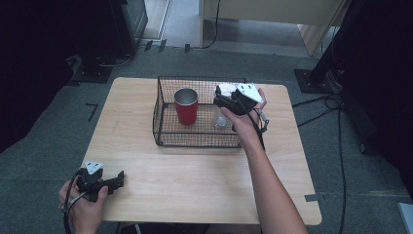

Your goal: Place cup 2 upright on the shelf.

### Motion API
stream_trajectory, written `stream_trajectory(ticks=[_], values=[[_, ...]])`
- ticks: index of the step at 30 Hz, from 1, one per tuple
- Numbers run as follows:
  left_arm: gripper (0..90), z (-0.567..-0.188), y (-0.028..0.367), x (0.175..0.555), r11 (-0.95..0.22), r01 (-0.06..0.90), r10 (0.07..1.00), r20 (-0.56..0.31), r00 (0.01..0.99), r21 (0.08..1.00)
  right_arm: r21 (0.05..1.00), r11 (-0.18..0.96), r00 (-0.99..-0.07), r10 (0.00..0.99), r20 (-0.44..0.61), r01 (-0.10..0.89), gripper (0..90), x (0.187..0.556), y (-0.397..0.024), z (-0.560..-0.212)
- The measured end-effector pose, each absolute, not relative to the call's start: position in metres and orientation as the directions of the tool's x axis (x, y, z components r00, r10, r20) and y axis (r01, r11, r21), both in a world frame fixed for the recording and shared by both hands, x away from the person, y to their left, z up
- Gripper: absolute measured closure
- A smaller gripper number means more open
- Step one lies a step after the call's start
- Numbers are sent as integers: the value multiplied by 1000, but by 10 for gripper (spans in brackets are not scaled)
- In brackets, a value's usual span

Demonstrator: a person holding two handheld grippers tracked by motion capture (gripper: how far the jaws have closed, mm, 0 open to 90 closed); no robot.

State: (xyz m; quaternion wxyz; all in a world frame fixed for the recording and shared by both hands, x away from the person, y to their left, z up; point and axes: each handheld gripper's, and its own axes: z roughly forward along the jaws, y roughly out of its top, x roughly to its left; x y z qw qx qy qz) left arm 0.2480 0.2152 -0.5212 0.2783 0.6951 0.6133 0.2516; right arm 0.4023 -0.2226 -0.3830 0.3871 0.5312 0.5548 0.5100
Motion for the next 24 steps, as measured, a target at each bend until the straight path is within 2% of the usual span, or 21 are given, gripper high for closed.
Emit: stream_trajectory(ticks=[14,24], values=[[0,-521,215,248,-93,713,993,9,121,695,961,-120,-163,973,164,250,0,373,-243,-385],[0,-521,215,248,-93,713,993,9,121,695,967,-87,-172,977,130,241,0,349,-262,-387]])
